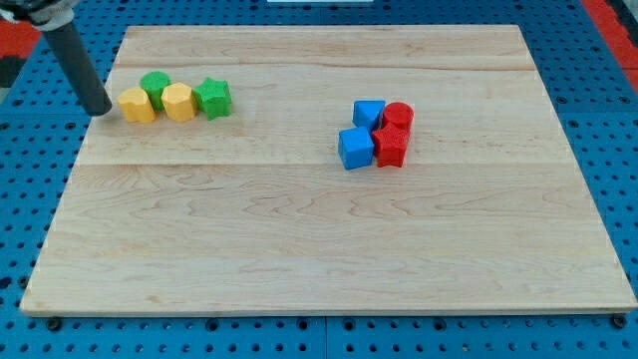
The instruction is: Push the yellow heart towards the center of the board
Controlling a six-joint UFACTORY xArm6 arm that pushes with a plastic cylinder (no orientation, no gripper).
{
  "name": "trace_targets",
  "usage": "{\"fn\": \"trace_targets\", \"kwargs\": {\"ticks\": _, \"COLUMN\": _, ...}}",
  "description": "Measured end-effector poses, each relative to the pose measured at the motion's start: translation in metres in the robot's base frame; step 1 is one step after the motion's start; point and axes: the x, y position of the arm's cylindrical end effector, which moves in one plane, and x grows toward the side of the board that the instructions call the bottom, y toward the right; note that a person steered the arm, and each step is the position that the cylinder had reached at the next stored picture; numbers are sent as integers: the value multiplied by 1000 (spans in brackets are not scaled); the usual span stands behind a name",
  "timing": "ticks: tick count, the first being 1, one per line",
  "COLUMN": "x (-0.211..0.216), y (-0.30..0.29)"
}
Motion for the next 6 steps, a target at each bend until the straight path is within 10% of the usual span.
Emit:
{"fn": "trace_targets", "kwargs": {"ticks": 4, "x": 57, "y": 40}}
{"fn": "trace_targets", "kwargs": {"ticks": 6, "x": 48, "y": 192}}
